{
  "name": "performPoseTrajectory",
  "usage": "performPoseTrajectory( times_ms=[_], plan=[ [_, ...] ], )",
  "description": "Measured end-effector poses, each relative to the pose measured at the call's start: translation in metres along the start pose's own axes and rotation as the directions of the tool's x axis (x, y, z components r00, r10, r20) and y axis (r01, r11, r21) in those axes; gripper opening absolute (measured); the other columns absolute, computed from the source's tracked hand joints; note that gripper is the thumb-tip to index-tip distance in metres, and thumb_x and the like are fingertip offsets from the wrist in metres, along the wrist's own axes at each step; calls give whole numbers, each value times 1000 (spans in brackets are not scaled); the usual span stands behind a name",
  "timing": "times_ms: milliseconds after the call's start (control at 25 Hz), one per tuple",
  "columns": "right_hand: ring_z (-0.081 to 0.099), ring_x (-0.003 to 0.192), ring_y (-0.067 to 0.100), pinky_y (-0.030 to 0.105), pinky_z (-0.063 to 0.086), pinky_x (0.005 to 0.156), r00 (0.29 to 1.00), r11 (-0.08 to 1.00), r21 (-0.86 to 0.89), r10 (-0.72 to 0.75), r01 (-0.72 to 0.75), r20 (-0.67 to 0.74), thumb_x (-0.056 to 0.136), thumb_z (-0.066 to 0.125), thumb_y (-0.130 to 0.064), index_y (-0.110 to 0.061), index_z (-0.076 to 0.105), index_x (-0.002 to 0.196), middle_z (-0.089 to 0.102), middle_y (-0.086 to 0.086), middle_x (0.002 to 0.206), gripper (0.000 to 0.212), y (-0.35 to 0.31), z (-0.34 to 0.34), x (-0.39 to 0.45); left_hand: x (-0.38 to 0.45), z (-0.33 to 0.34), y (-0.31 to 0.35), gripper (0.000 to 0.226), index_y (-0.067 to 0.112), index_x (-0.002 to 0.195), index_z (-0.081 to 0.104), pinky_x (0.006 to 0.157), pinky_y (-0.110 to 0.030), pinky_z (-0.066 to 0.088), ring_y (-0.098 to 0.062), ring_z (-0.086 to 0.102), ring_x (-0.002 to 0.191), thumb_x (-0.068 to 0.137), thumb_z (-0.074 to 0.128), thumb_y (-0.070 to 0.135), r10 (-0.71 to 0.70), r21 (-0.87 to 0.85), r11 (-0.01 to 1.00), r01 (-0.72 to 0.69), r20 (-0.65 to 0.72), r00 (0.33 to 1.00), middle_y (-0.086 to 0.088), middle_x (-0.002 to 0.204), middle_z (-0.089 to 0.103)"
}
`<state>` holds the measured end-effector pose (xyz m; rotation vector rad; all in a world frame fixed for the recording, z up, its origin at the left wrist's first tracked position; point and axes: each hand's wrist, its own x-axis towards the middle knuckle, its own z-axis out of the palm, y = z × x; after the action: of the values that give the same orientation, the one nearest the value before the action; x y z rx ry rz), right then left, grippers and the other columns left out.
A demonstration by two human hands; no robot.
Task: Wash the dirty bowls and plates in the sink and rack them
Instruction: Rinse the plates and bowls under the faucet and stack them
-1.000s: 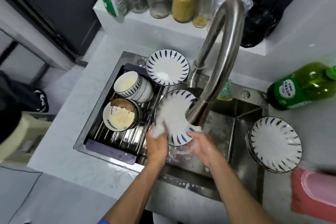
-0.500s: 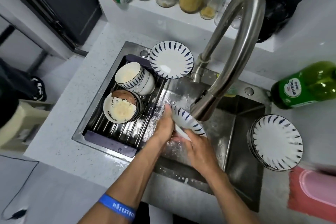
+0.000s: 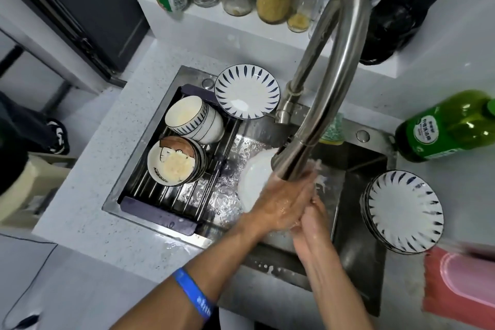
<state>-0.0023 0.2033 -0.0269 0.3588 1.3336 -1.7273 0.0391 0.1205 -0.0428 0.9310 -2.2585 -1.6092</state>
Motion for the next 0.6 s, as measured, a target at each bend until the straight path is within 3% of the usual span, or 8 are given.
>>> performPoseTrajectory(
  times_ms=[120,200,280,360,400,480,520,600],
  plan=[
    [69,95,26,34,57,79,1000,1000,-25,19,-18,25,90,58,-1,-3,66,116,72,16,108,28,4,-4,-2,19,-12,-8,51,14,134,53,113,-46,36,-20,50,128,88,66,29,-301,-13,953,302,-110,947,-11,132,57],
    [68,99,28,35,57,79,999,998,40,36,-38,37,93,53,-1,-5,65,116,71,16,112,27,1,-4,5,16,-13,-1,52,27,139,47,122,-46,21,-14,43,132,92,52,49,-213,113,970,217,-50,976,4,135,52],
    [68,95,28,32,58,71,997,996,67,57,-60,51,93,51,0,-6,64,117,71,17,109,28,1,-1,7,12,-7,3,57,25,146,43,123,-42,13,-12,37,140,93,53,46,-77,144,987,78,-16,997,6,143,50],
    [68,92,27,32,58,70,995,994,74,69,-75,75,88,58,-3,-2,62,121,69,20,111,33,3,3,4,19,-18,4,73,19,143,41,120,-43,19,-26,36,136,81,74,37,-239,137,957,256,-130,962,-7,141,47],
    [68,92,28,33,58,71,995,995,72,62,-68,80,86,60,-4,-2,64,119,69,21,111,33,2,3,5,21,-20,1,80,24,143,35,121,-44,17,-27,36,133,77,74,48,-350,117,922,369,-156,924,-6,139,44],
    [68,88,30,37,56,71,995,995,80,49,-56,87,82,59,-3,-4,72,104,71,20,103,25,-3,7,6,12,-19,5,84,34,146,24,122,-36,0,-19,36,139,80,52,76,-323,102,938,332,-98,941,2,148,42],
    [68,86,31,37,55,72,995,995,83,39,-46,90,80,59,-4,-5,73,98,72,18,99,23,-5,10,7,8,-18,8,80,32,149,24,121,-35,-7,-18,30,145,86,47,74,-259,173,949,263,-44,965,3,155,36],
    [67,90,32,37,56,75,993,997,70,26,-33,112,79,61,-5,-3,71,105,72,19,101,28,-6,12,7,16,-31,13,63,21,148,33,123,-48,10,-26,27,146,94,57,45,-238,292,916,277,-160,958,3,149,38]
  ],
)
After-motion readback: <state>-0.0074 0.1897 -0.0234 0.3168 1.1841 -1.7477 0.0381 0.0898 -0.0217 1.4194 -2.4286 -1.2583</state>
